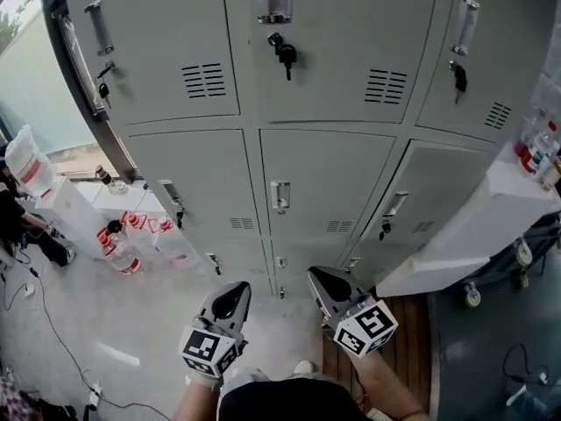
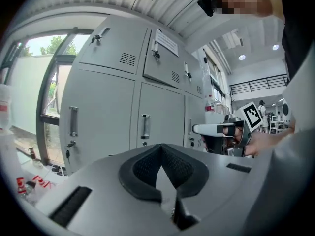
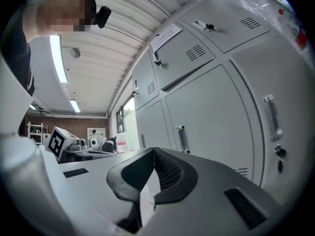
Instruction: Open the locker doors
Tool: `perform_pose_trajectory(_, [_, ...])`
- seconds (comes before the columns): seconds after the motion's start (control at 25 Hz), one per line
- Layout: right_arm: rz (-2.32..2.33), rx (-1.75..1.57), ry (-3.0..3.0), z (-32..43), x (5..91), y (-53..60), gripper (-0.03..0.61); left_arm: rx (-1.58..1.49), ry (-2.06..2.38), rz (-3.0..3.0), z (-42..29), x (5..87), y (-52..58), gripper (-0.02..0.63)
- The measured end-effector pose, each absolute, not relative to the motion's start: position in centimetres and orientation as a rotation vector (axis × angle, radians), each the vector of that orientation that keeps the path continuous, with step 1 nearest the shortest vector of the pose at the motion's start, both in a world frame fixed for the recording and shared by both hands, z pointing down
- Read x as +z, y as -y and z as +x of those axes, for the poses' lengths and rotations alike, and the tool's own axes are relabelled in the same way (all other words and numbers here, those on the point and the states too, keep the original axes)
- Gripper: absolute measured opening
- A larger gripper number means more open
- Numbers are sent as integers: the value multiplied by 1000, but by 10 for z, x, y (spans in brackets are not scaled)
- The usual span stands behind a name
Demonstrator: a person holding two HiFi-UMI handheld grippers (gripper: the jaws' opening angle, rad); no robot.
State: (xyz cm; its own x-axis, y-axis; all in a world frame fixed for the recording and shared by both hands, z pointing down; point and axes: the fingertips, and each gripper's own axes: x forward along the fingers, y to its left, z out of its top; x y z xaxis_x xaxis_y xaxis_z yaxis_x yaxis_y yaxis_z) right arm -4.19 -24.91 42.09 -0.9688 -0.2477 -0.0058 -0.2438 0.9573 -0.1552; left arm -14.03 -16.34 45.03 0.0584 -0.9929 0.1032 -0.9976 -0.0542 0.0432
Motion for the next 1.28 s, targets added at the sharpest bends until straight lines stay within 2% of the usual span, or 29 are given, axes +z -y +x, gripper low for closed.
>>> perform_pose_trajectory(0.4, [-52,-41,-3063,-196,350,208,27,105,2345,2082,-241,413,122,18])
perform_pose_trajectory(0.68, [33,100,-2976,-291,269,173,28,84,2491,2044,-305,364,96,18])
perform_pose_trajectory(1.28, [-73,307,-2842,-378,113,176,46,103,2739,1903,-376,292,65,20])
